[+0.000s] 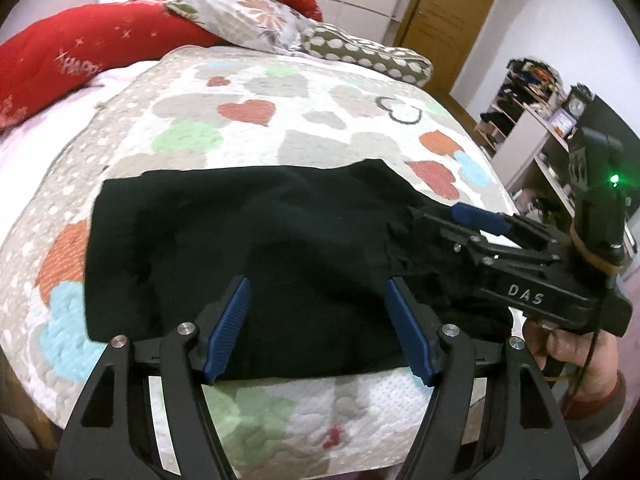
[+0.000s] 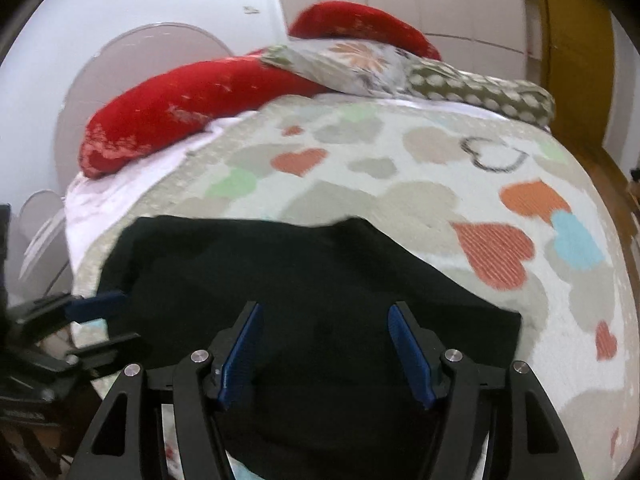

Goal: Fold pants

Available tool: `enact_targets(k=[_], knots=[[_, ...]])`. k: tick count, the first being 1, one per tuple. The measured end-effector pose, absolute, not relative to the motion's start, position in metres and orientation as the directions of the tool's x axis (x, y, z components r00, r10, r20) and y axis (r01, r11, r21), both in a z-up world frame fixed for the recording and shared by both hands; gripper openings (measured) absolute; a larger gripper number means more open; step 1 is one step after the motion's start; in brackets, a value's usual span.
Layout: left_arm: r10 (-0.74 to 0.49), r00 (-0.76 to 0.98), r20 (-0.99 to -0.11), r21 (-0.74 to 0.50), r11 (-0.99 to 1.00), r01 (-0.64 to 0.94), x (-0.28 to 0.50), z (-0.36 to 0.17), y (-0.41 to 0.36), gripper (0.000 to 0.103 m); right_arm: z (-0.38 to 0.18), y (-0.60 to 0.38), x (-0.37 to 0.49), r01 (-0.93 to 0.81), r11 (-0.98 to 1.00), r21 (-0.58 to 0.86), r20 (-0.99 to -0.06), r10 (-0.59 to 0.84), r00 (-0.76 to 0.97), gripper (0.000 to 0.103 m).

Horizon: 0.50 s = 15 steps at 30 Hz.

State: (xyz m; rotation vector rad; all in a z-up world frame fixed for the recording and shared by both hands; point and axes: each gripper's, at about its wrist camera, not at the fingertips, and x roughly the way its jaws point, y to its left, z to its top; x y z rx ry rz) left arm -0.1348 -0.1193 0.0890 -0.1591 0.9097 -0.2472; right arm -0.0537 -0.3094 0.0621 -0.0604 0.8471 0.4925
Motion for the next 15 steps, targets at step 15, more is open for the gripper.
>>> enact_targets(k=[15], knots=[[-0.197,0.601,-0.775,-0.347,0.927,-0.144,-0.166,0.060,-0.031,0.070,0.072,-0.195,-0.023,-0.655,0.734,0.180,-0.710,0.558,0.430,0.068]])
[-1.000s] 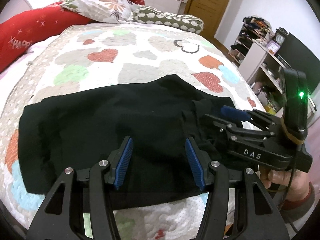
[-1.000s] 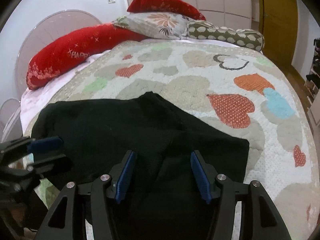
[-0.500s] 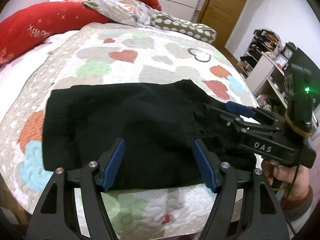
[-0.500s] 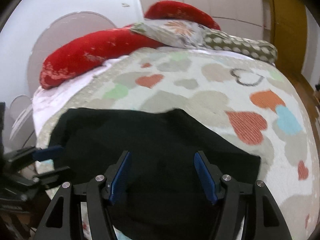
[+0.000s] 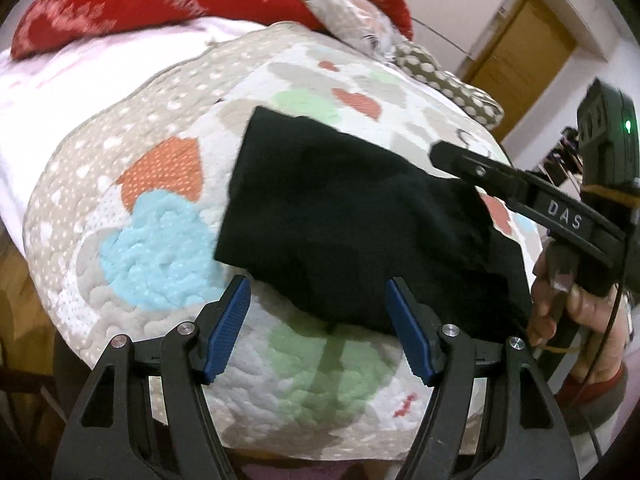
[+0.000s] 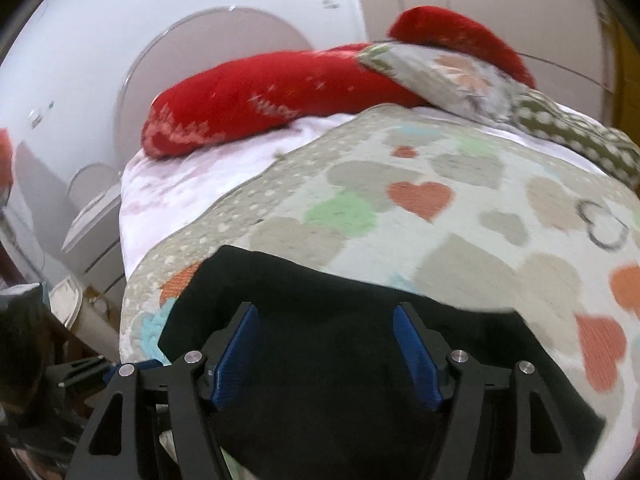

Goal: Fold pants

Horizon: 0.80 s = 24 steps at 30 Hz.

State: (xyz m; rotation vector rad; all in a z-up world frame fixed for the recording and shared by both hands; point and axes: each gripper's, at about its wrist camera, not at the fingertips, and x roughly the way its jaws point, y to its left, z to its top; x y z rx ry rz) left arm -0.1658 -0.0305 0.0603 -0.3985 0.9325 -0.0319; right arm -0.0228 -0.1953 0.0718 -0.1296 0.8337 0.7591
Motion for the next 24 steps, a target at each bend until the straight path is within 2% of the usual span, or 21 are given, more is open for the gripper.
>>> enact_targets(k=[13,16,22,24], knots=[[-0.202,0.578,-0.791,-0.399,0.886,-0.237,-0.142,0.034,-0.010,0.070,0.038,-0.106,0.014,-0.754,0.642,0.141,-0.784,0.538,0.311,0.072],[-0.212,0.581,-0.786,-0.410,0.882,-0.233,-0.135,0.031,-0.009,0.078,0.030,-0.097,0.023,-0.757,0.630,0.175,-0.783,0.555,0.282,0.075],[-0.220,0.598,-0.770,-0.427,0.875,-0.228,-0.125,0.026,-0.006,0.080,0.007,-0.085,0.038,-0.755,0.590,0.288,-0.771,0.610,0.182,0.076],[-0.232,0.616,-0.753,-0.448,0.866,-0.221,-0.123,0.026,-0.004,0.080,0.002,-0.088,0.041,-0.733,0.579,0.358,-0.742,0.653,0.153,0.059]])
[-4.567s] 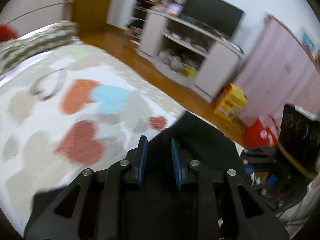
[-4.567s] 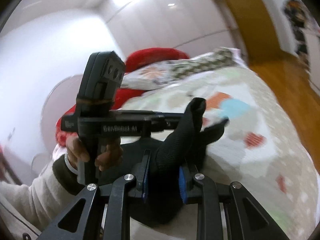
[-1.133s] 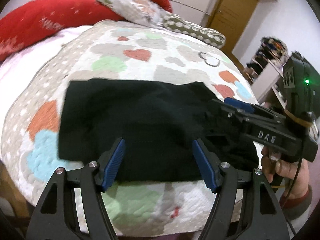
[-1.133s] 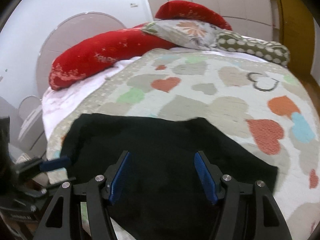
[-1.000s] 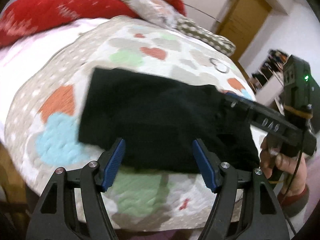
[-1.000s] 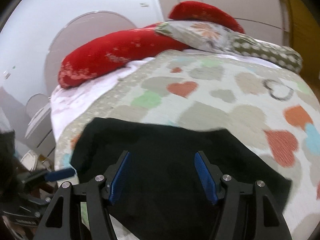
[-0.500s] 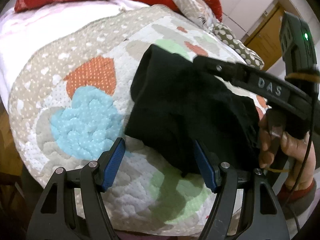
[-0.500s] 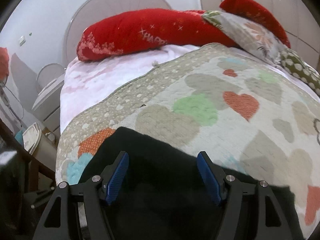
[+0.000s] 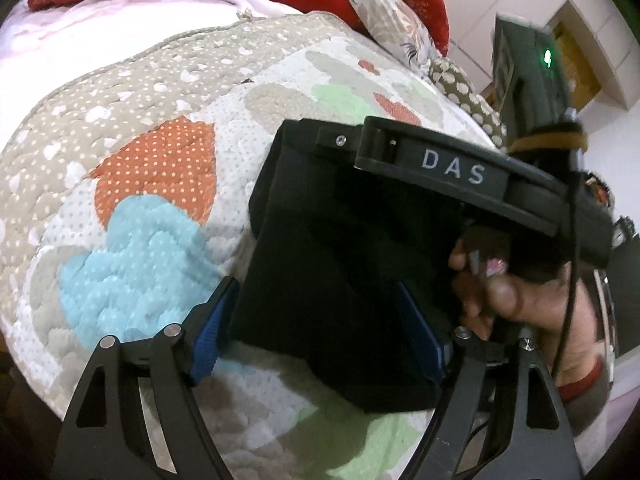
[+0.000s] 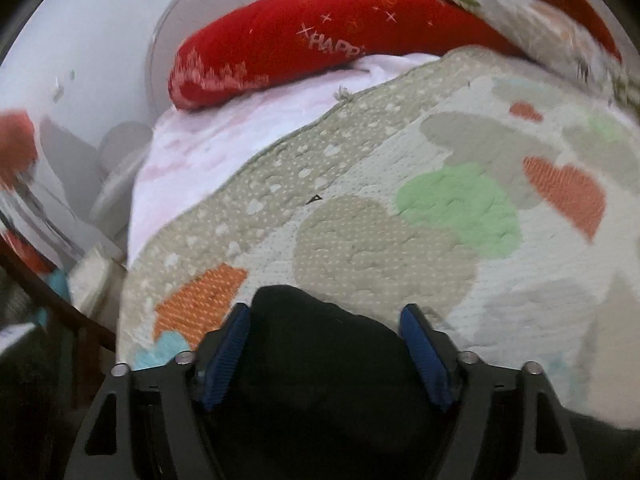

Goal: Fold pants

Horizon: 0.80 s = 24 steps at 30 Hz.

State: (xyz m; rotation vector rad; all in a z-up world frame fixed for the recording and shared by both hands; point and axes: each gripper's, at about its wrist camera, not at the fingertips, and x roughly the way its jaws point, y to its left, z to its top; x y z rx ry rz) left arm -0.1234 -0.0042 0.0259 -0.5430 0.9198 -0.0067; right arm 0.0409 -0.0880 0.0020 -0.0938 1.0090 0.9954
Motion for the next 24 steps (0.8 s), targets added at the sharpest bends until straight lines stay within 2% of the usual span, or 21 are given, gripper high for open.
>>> enact_targets(k=[1,3,4,7,11,16,19,22,24], knots=[[-0.238,0.622,-0.746,-0.455,0.864,-0.215,-0.123,0.026,-0.003,0.079,0.001,-0.092,0.042,-0.717,0.568,0.405,-0.720,0.681,0.134,0.049],[-0.249,0.636,-0.731,-0.462,0.865,-0.192,-0.123,0.031,-0.004,0.049,0.007,-0.097,0.040,-0.712,0.561,0.421,-0.697,0.703,0.142,0.042],[-0.244,0.640,-0.728,-0.452,0.874,-0.180,-0.124,0.036,-0.006,0.040,0.015,-0.102,0.036,-0.719,0.558,0.414,-0.685,0.711,0.158,0.039],[-0.240,0.684,-0.689,-0.439,0.889,-0.130,-0.132,0.059,-0.013,0.033,0.040,-0.122,0.030,-0.723,0.550,0.419,-0.635,0.746,0.199,0.037],[-0.296,0.746,-0.597,-0.419,0.908,0.025,-0.147,0.103,-0.044,0.033,0.080,-0.188,0.021,-0.693,0.553,0.462,-0.520,0.802,0.294,0.037],[-0.440,0.714,-0.545,-0.362,0.891,0.272,-0.144,0.126,-0.115,0.031,0.099,-0.286,0.005,-0.577,0.688,0.440,-0.485,0.723,0.491,0.038],[-0.539,0.621,-0.569,-0.376,0.842,0.386,-0.131,0.110,-0.164,0.029,0.089,-0.350,-0.003,-0.421,0.784,0.456,-0.518,0.618,0.591,0.062],[-0.630,0.484,-0.608,-0.435,0.773,0.461,-0.117,0.087,-0.205,0.029,0.071,-0.393,-0.016,-0.292,0.806,0.515,-0.558,0.573,0.600,0.065],[-0.636,0.430,-0.640,-0.423,0.760,0.494,-0.120,0.086,-0.222,0.029,0.059,-0.411,-0.023,-0.237,0.801,0.550,-0.577,0.569,0.586,0.067]])
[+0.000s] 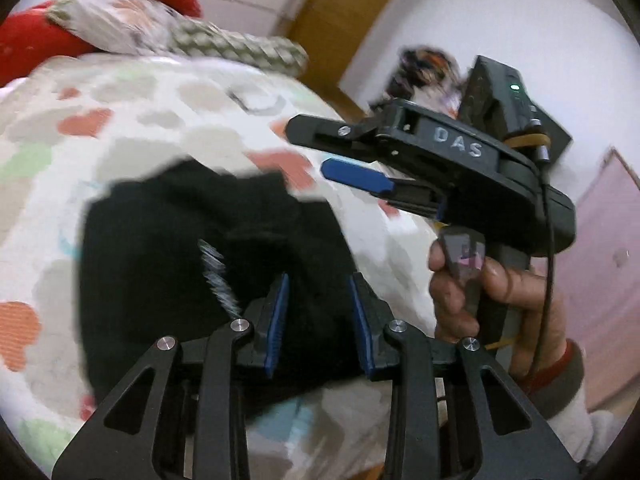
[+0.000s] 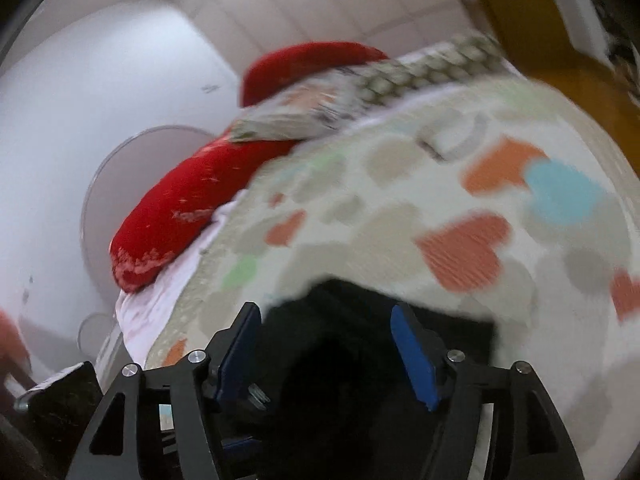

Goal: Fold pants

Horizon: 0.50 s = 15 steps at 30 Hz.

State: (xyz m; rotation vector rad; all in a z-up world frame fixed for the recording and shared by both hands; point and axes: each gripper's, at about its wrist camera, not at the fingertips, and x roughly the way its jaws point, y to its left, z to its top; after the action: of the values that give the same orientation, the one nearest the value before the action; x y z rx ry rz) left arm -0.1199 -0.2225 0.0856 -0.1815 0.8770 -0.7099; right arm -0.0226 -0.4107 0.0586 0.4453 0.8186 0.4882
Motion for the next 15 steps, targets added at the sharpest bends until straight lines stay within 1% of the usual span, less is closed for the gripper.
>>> enact_targets(k=[1,3,5,6,7,10,11,13,15], knots=[[-0.626,0.433,-0.648,-0.395,0.763,0.512,-0.124,0.090,-0.227,0.029,0.053,-0.417,-0.027,-0.215,0.795,0.567,-0.579,0.571,0.582,0.069],[-0.595,0.471,-0.651,-0.321,0.779,0.540,-0.134,0.103,-0.225,0.035,0.045,-0.426,-0.032,-0.195,0.771,0.606,-0.570,0.592,0.569,0.070],[-0.561,0.517,-0.647,-0.268,0.801,0.535,-0.141,0.115,-0.213,0.050,0.039,-0.431,-0.034,-0.191,0.739,0.646,-0.551,0.624,0.554,0.074],[-0.552,0.531,-0.643,-0.264,0.811,0.523,-0.141,0.118,-0.206,0.052,0.036,-0.431,-0.035,-0.195,0.718,0.668,-0.533,0.645,0.547,0.075],[-0.542,0.547,-0.638,-0.266,0.822,0.504,-0.142,0.119,-0.194,0.053,0.034,-0.428,-0.034,-0.199,0.699,0.687,-0.519,0.664,0.539,0.078],[-0.501,0.596,-0.627,-0.279,0.860,0.428,-0.136,0.119,-0.159,0.054,0.026,-0.414,-0.031,-0.194,0.654,0.731,-0.503,0.709,0.494,0.080],[-0.468,0.621,-0.629,-0.273,0.881,0.387,-0.133,0.115,-0.147,0.056,0.024,-0.410,-0.028,-0.196,0.630,0.752,-0.484,0.729,0.484,0.082],[-0.419,0.629,-0.655,-0.267,0.907,0.326,-0.125,0.102,-0.135,0.056,0.024,-0.402,-0.025,-0.186,0.610,0.771,-0.471,0.741,0.479,0.084],[-0.424,0.593,-0.685,-0.294,0.905,0.308,-0.120,0.088,-0.132,0.056,0.025,-0.393,-0.021,-0.180,0.624,0.760,-0.488,0.732,0.475,0.084]])
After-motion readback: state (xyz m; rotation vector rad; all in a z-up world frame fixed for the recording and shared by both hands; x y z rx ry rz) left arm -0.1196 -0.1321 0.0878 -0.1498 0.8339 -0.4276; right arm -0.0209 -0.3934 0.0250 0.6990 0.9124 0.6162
